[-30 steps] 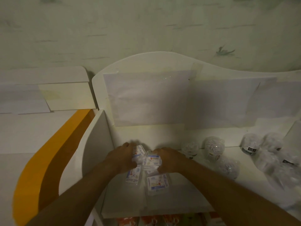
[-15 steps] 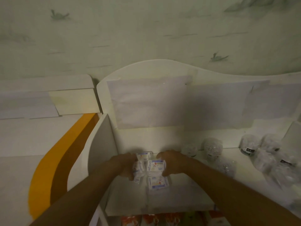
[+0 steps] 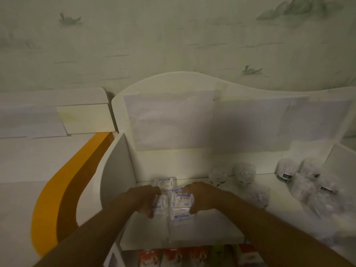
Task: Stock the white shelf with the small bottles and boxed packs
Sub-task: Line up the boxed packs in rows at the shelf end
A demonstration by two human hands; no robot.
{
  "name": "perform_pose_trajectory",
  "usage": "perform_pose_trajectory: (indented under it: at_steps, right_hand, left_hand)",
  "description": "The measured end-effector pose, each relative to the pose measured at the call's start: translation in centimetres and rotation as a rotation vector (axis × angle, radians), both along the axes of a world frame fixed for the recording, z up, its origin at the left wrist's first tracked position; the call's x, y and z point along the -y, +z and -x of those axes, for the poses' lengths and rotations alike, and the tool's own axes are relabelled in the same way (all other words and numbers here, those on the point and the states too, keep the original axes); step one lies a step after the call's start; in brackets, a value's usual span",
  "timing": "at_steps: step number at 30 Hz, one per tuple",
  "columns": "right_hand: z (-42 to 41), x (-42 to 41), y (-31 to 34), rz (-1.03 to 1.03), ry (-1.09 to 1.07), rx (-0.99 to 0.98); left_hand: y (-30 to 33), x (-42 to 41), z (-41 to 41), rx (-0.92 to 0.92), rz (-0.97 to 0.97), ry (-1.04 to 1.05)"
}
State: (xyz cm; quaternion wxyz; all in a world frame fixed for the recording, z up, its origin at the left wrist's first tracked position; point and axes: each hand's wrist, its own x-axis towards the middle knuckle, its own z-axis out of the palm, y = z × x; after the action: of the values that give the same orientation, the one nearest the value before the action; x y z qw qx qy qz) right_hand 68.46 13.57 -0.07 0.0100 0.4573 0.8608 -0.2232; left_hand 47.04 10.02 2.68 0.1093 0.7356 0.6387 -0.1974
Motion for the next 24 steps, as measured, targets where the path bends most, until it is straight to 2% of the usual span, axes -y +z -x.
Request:
perform_pose_trajectory:
  at_steps: [13,17,20,22,24]
  right_hand:
    - [-0.3,0.1,0.7,0.029,-0.040,-0.052]
    - [-0.3,-1.0,0.7,-0.090,-0.092,-0.093]
    - [0.3,-1.6,0.7,-0.126,-0.081,-0.101]
    - [0.8,-2.0,0.4,-0.126,-0.068,-0.088]
    - [1.2,-2.6,-0.3,-0.118,-0.056,-0.058]
  left_hand:
    - [-0.9,0.1,0.1,0.061,0.017,-0.016]
    - [0.4,-0.5,0.0,0.264,0.082,0.017]
    - [0.9,-1.4,0.0,0.353,-0.029,0.055]
    - [0.2,-2.3,0.1,0.338,-0.124,0.099]
    - [-0.7,-2.9,-0.4,0.309,-0.130,0.091]
